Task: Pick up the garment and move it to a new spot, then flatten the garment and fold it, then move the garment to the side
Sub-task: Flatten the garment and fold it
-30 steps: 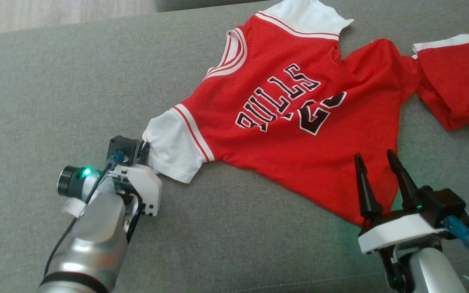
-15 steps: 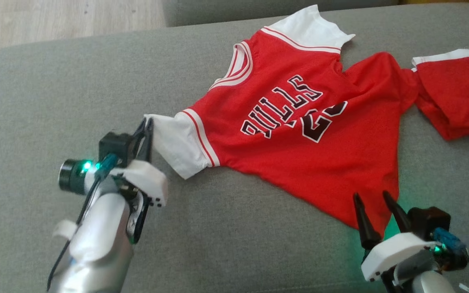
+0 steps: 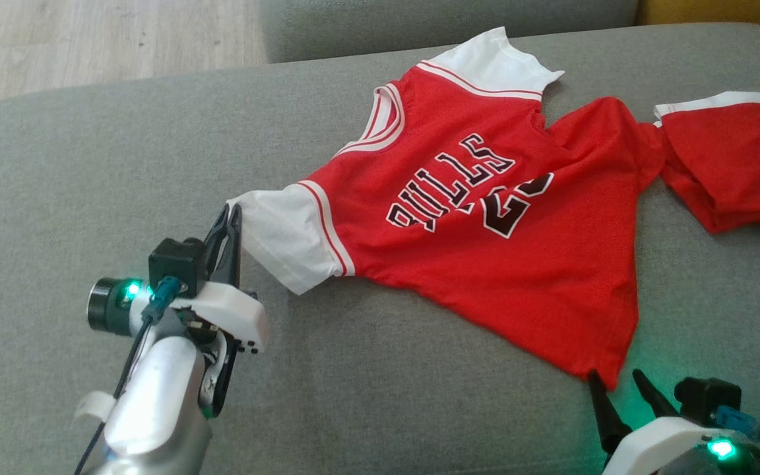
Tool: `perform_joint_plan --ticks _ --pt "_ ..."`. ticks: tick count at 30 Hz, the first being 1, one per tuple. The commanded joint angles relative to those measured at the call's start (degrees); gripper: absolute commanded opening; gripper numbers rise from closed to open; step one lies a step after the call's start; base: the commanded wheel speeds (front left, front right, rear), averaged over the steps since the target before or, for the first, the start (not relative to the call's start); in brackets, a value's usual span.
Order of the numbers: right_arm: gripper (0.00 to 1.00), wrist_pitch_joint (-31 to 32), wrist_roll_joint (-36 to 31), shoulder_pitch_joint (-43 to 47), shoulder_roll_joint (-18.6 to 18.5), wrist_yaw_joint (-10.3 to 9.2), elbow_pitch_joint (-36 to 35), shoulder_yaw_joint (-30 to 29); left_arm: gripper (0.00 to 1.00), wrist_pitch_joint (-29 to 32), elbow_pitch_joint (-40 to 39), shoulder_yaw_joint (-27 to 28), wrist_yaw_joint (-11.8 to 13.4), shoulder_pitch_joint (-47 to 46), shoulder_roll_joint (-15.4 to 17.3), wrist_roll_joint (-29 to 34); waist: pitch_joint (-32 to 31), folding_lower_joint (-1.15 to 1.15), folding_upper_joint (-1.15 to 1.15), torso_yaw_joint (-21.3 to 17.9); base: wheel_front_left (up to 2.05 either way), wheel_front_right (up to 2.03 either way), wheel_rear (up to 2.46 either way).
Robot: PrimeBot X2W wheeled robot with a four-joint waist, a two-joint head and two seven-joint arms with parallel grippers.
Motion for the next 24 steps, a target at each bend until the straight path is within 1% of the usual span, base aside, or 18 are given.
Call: perform_joint_plan --ticks 1,8,12,13,14,15,16,20,24 --pt "1.0 0.08 1.4 -1.32 -0.27 0.39 -0.88 1.49 0.0 -0.71 -2.17 2.04 0.14 -1.51 1.41 0.13 0.01 0.0 0.0 0.16 0.0 0.0 0.0" --pt "1.0 0.81 6.38 -2.52 -0.27 0.39 3.16 2.88 0.0 -0.71 -2.65 1.77 0.1 -1.76 1.23 0.42 0.21 0.0 0.0 0.82 0.0 0.0 0.0" --pt "1.0 0.9 7.21 -3.24 -0.27 0.39 4.6 3.88 0.0 -0.71 -2.84 1.69 0.01 -1.92 1.25 0.51 0.39 0.0 0.0 1.03 0.0 0.0 0.0" --pt "0.98 1.03 7.77 -3.44 -0.27 0.39 5.01 4.29 0.0 -0.71 -2.9 1.71 0.01 -1.96 1.27 0.52 0.42 0.0 0.0 1.09 0.0 0.0 0.0" --pt "0.51 1.06 8.35 -3.65 -0.27 0.39 5.29 4.71 0.0 -0.71 -2.95 1.73 0.01 -2.0 1.31 0.53 0.44 0.0 0.0 1.12 0.0 0.0 0.0" --pt "0.09 0.88 8.69 -3.91 -0.27 0.39 5.31 5.25 0.0 -0.71 -3.01 1.77 0.03 -2.02 1.36 0.54 0.43 0.0 0.0 1.14 0.0 0.0 0.0" --pt "0.0 0.54 8.93 -4.18 -0.27 0.39 5.18 5.7 0.0 -0.71 -3.08 1.83 0.04 -2.02 1.41 0.53 0.41 0.0 0.0 1.13 0.0 0.0 0.0" --pt "0.0 -1.94 8.13 -5.71 -0.27 0.39 3.78 5.89 0.0 -0.71 -4.11 2.77 -0.12 -2.0 1.38 -0.38 0.09 0.0 0.0 1.05 0.0 0.0 0.0" --pt "0.0 -4.0 6.58 -8.06 -0.27 0.39 -0.06 6.0 0.0 -0.71 -7.02 4.27 -0.81 -2.14 1.27 -1.63 -0.48 0.0 0.0 0.86 0.0 0.0 0.0"
